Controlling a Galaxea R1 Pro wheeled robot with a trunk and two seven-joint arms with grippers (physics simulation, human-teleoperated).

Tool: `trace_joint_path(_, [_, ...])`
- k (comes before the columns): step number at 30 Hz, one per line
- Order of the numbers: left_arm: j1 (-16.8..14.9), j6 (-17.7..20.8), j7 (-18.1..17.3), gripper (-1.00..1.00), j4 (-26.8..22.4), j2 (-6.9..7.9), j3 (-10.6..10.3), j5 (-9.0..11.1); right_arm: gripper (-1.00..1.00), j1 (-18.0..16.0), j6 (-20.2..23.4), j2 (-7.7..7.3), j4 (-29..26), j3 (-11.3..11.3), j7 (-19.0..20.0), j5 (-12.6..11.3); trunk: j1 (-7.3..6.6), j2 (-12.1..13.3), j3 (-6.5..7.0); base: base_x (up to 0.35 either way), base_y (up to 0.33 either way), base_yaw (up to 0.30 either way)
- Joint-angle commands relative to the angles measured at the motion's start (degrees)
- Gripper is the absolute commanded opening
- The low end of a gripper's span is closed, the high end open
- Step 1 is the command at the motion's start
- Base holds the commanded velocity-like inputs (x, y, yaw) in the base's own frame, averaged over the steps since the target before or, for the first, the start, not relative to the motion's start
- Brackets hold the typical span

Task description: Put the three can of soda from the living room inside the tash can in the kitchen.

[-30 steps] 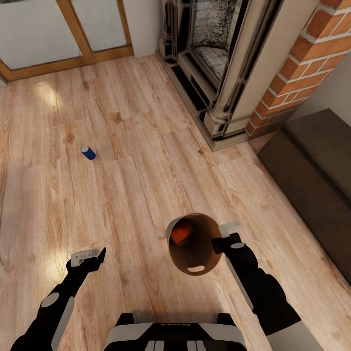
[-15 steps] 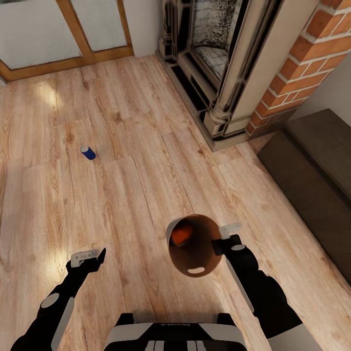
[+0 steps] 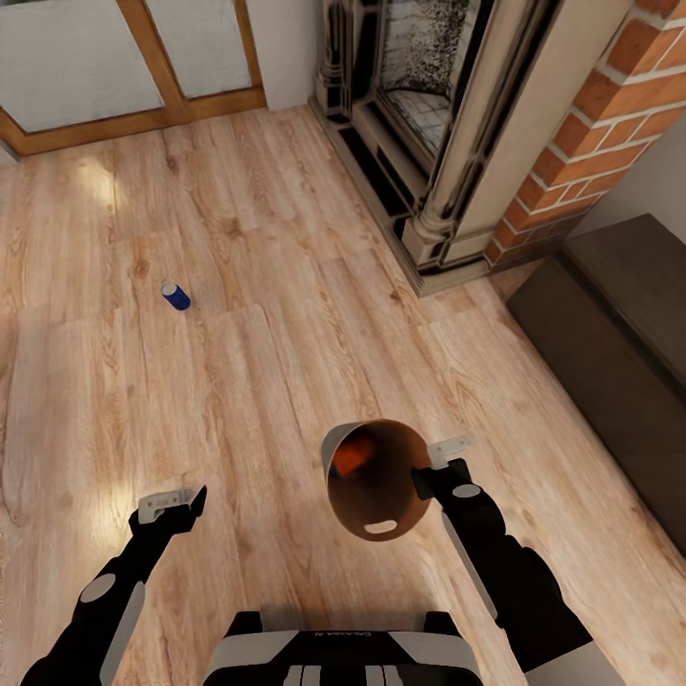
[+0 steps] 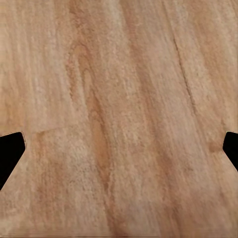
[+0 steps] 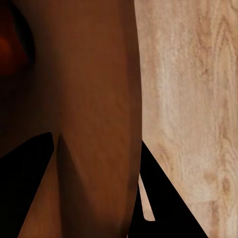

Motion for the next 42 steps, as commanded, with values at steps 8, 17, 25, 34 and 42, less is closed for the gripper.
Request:
trace_joint_path(8, [-0.03,-0.05,0.23,1.0,1.58,0.0,-0.06,-0.15,-1.0,0.05,-0.11,0.03,0.0,0.1,-0.1,-0.47,0.0,0.0,-0.22,0.0,0.0,0.202])
trace_joint_path(17, [-0.04,-0.08,0.26,1.0,2.08,0.0,-0.11,-0.22,-1.0,0.08,-0.11,0.03,0.0,0.15,-0.12,-0.37,0.0,0.0,-0.42,0.0,0.0,0.228])
trace_joint_path(25, [-0.06,-0.09,0.26,1.0,2.38,0.0,-0.15,-0.22,-1.0,0.08,-0.11,0.03,0.0,0.15,-0.13,-0.33,0.0,0.0,-0.58,0.0,0.0,0.232])
trace_joint_path(34, [-0.03,-1.03,0.11,1.0,2.47,0.0,-0.15,-0.22,-1.0,0.08,-0.11,0.03,0.0,0.15,-0.11,-0.32,0.0,0.0,-0.62,-0.099,0.0,0.121])
trace_joint_path(42, [0.0,-1.9,-0.08,1.0,2.5,-0.04,-0.15,-0.22,-1.0,0.08,-0.11,0.09,0.0,0.26,-0.05,-0.28,0.0,0.0,-0.62,-0.311,0.0,0.005])
